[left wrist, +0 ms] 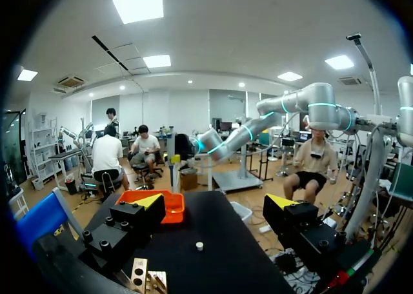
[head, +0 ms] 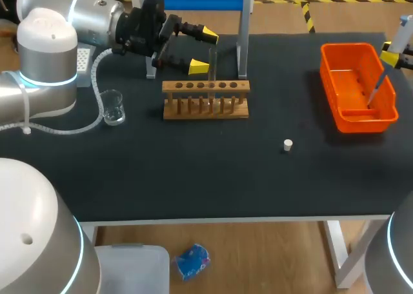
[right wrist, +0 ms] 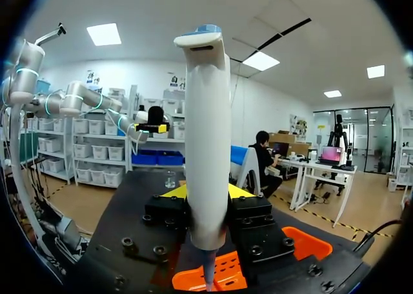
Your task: Invert the test tube, pick up the pipette, mount the tip to pipette, aspirate from beaker and dispense into the tube, eject the tip, return the pipette, and cap with the stopper.
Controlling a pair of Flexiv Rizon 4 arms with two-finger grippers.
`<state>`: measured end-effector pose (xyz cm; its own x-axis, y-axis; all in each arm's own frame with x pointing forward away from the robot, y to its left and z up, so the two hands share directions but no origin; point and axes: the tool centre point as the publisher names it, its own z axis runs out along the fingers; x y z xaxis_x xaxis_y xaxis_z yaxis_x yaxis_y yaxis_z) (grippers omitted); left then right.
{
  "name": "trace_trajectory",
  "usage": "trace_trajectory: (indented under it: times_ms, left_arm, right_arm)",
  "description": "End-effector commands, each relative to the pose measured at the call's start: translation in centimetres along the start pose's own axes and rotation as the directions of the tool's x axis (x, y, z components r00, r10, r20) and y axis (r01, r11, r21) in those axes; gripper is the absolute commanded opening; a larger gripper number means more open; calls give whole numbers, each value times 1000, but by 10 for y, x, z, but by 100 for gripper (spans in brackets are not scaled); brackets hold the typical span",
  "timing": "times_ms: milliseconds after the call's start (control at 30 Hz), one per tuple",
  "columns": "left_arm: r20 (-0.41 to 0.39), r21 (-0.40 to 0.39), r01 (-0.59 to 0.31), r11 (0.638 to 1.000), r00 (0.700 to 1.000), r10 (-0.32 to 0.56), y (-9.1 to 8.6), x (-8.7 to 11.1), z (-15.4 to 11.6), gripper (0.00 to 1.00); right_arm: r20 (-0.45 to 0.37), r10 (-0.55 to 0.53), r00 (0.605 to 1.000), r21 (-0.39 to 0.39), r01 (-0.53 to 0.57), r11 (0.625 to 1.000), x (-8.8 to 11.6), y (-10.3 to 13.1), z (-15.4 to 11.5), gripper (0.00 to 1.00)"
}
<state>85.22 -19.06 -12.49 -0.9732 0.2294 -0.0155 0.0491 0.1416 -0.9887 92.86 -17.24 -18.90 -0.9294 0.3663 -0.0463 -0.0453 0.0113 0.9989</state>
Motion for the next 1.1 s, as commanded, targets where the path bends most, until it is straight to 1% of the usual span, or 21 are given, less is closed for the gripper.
trace_trajectory:
  times_ms: [33, 133, 200, 267, 300, 400, 433, 467, 500, 533, 567, 600, 633, 667, 733, 1100]
  left_arm:
    - [2, -18, -5, 1000, 1000, 5, -10, -6, 5, 100]
    - [-6, -30, 17, 999, 1000, -17, -23, -17, 18, 100]
    - [-24, -57, 14, 998, 1000, -16, -34, -24, 31, 100]
    - [-26, -58, 19, 998, 999, -20, -44, -30, 44, 100]
    - [-43, -65, 17, 998, 999, -20, -49, -33, 51, 100]
    - [-34, -70, 20, 997, 999, -22, -64, -44, 72, 100]
    - [-27, -87, 22, 996, 999, -25, -68, -47, 78, 100]
    - [-14, -83, 17, 996, 1000, -19, -73, -51, 85, 100]
    - [-4, -95, 19, 995, 1000, -20, -77, -54, 93, 100]
    - [4, -138, 20, 990, 1000, -19, -79, -57, 102, 100]
    - [16, -124, 16, 992, 1000, -15, -82, -61, 109, 100]
    - [14, -106, 23, 994, 1000, -21, -83, -64, 116, 100]
    - [5, -124, 24, 992, 1000, -23, -85, -66, 125, 100]
    - [22, -137, 28, 990, 999, -25, -85, -68, 132, 100]
    - [24, -98, 38, 995, 999, -35, -86, -73, 145, 100]
    - [24, -98, 38, 995, 999, -35, -86, -73, 145, 100]
  right_arm:
    - [2, -1, 1000, 1, 1, 1000, 0, 0, 0, 0]
    - [2, -1, 1000, 1, 1, 1000, 0, 0, 0, 0]
    - [2, -1, 1000, 1, 1, 1000, 0, 0, 0, 0]
    - [2, -1, 1000, 1, 1, 1000, 0, 0, 0, 0]
    - [2, -1, 1000, 1, 1, 1000, 0, 0, 0, 0]
    - [2, -1, 1000, 1, 1, 1000, 0, 0, 0, 0]
    - [2, -1, 1000, 1, 1, 1000, 0, 0, 0, 0]
    - [2, -1, 1000, 1, 1, 1000, 0, 0, 0, 0]
    - [2, -1, 1000, 1, 1, 1000, 0, 0, 0, 0]
    - [2, -1, 1000, 1, 1, 1000, 0, 0, 0, 0]
    - [2, -1, 1000, 1, 1, 1000, 0, 0, 0, 0]
    - [2, -1, 1000, 1, 1, 1000, 0, 0, 0, 0]
    - [2, -1, 1000, 1, 1, 1000, 0, 0, 0, 0]
    - [2, -1, 1000, 1, 1, 1000, 0, 0, 0, 0]
    - [2, -1, 1000, 1, 1, 1000, 0, 0, 0, 0]
    - [2, -1, 1000, 1, 1, 1000, 0, 0, 0, 0]
